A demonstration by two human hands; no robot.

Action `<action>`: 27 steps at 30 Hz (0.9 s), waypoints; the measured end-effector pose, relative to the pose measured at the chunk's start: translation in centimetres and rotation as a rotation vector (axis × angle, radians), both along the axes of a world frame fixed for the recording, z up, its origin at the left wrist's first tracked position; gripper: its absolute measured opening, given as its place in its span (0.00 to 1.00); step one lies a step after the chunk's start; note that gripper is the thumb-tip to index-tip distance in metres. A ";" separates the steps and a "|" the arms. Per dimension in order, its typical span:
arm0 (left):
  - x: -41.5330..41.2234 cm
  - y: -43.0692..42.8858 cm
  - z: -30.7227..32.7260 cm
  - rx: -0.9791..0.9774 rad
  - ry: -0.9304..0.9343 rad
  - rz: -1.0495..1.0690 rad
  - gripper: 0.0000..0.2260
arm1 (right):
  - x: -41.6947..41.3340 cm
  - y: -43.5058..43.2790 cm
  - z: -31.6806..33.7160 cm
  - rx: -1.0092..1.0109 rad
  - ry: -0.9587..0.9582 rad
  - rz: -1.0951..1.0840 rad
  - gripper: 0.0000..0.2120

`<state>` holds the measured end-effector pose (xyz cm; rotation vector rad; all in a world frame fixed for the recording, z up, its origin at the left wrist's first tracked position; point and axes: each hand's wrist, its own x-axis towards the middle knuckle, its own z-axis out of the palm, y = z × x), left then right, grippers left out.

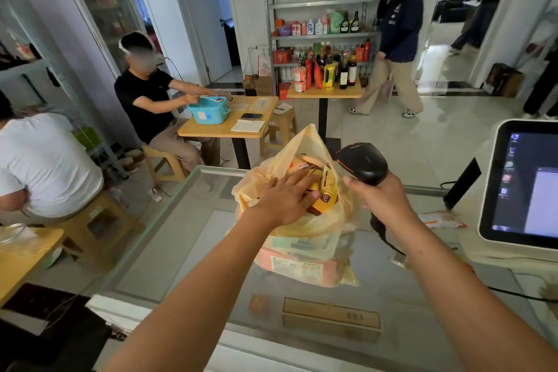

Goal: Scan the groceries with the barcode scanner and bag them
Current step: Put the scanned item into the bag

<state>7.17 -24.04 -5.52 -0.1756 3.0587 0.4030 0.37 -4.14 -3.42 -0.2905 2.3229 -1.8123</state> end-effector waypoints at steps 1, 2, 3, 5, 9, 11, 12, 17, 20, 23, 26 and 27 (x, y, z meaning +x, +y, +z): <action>-0.2 0.0 0.3 0.002 0.025 0.010 0.25 | 0.1 0.1 -0.2 -0.023 -0.009 0.006 0.23; -0.5 -0.1 0.6 -0.003 0.059 0.026 0.25 | 0.3 0.2 -0.2 -0.040 -0.015 0.013 0.22; -0.8 0.0 0.9 -0.014 0.085 0.043 0.26 | 0.5 0.2 -0.2 -0.052 -0.019 0.025 0.22; -1.3 0.1 1.4 -0.041 0.074 0.041 0.27 | 0.6 0.2 -0.3 -0.083 -0.040 0.033 0.22; -1.9 0.6 1.3 -0.077 0.019 -0.002 0.27 | 0.5 0.2 -0.5 -0.130 -0.065 -0.006 0.21; -2.1 0.5 1.0 -0.082 -0.007 -0.011 0.27 | 0.2 0.4 -0.7 -0.129 -0.059 -0.013 0.22; -2.3 0.5 0.9 -0.091 -0.031 -0.024 0.28 | 0.2 0.4 -0.7 -0.120 -0.057 0.000 0.21; -2.0 1.0 -0.3 -0.161 -0.113 -0.066 0.28 | 0.7 -0.3 -1.3 -0.071 -0.057 0.056 0.18; -1.8 0.9 -0.5 -0.154 -0.095 -0.062 0.28 | 0.6 -0.6 -1.6 -0.095 -0.044 -0.060 0.17; -1.4 0.8 -0.6 -0.144 -0.107 -0.080 0.28 | 0.0 -0.8 -1.2 -0.116 -0.009 -0.111 0.16; -0.6 1.0 -1.0 -0.184 -0.124 -0.121 0.27 | -0.1 -1.5 -0.9 0.013 0.045 -0.040 0.19; -0.3 1.0 -1.2 -0.194 -0.123 -0.137 0.27 | -0.1 -1.8 -1.1 0.066 0.066 -0.021 0.21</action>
